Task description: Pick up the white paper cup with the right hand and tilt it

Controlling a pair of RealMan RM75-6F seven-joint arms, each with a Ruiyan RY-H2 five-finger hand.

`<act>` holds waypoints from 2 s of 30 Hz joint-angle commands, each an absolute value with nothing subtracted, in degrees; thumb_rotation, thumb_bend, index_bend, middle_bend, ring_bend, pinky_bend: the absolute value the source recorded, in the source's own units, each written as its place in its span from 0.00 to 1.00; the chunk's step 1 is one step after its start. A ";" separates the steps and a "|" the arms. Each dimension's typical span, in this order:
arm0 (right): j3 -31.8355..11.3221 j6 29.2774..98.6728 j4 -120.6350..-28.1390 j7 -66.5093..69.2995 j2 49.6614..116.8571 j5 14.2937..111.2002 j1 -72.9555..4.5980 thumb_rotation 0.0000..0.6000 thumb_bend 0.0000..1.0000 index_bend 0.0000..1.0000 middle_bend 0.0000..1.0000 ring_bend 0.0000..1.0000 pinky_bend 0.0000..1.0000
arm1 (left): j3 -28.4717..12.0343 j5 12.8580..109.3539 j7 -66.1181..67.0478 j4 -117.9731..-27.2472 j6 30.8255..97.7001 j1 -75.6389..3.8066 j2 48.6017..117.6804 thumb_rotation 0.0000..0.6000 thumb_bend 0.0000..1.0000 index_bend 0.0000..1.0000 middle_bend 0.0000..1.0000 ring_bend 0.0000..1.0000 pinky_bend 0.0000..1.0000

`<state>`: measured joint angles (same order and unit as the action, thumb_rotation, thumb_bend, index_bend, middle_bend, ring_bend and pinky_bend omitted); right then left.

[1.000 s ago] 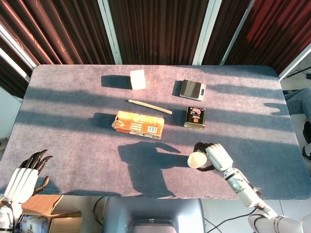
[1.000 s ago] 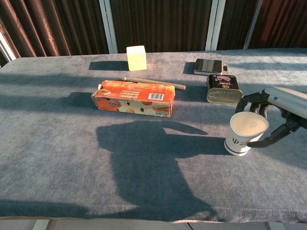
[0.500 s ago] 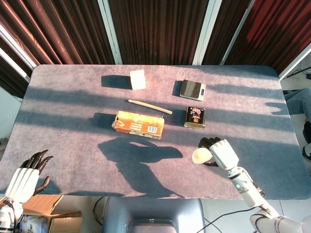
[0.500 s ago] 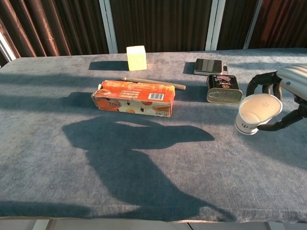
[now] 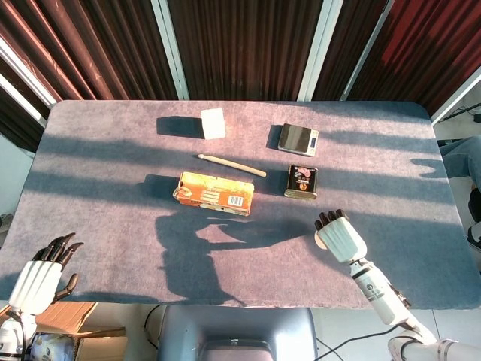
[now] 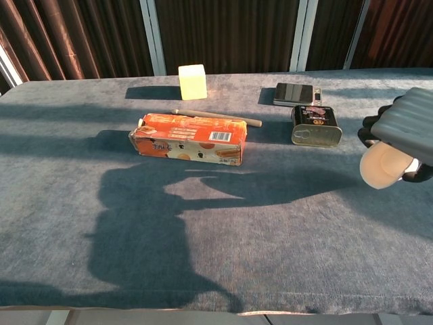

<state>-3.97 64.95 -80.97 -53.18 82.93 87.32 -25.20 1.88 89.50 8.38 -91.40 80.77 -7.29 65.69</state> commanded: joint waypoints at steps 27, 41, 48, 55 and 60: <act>-2.49 55.27 -74.00 -30.26 83.82 82.31 -29.93 1.00 0.21 0.37 0.28 0.32 0.49 | 2.05 89.53 9.30 -91.57 80.35 -7.41 65.86 1.00 0.40 0.21 0.08 0.10 0.29; -1.27 59.26 -67.34 -21.46 85.32 84.57 -28.72 1.00 0.21 0.45 0.33 0.38 0.55 | 2.11 89.58 9.71 -91.64 80.35 -7.39 65.97 1.00 0.40 0.21 0.07 0.10 0.29; -0.26 60.71 -61.87 -15.71 87.11 87.20 -28.93 1.00 0.26 0.53 0.40 0.45 0.61 | 2.13 89.45 10.26 -91.71 80.14 -7.44 66.11 1.00 0.40 0.21 0.07 0.10 0.29; 0.27 64.58 -57.48 -11.79 88.99 90.24 -28.91 1.00 0.35 0.64 0.47 0.53 0.67 | 2.14 89.43 10.21 -91.76 80.20 -7.40 66.08 1.00 0.40 0.21 0.08 0.10 0.29; -0.31 72.29 -57.38 -18.77 88.62 93.67 -28.17 1.00 0.36 0.65 0.48 0.53 0.67 | 2.16 89.43 10.24 -91.79 80.17 -7.41 66.06 1.00 0.40 0.21 0.08 0.10 0.29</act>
<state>-0.01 68.26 -57.51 -14.07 88.74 91.45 -28.64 2.15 89.43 10.22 -91.79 80.18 -7.40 66.05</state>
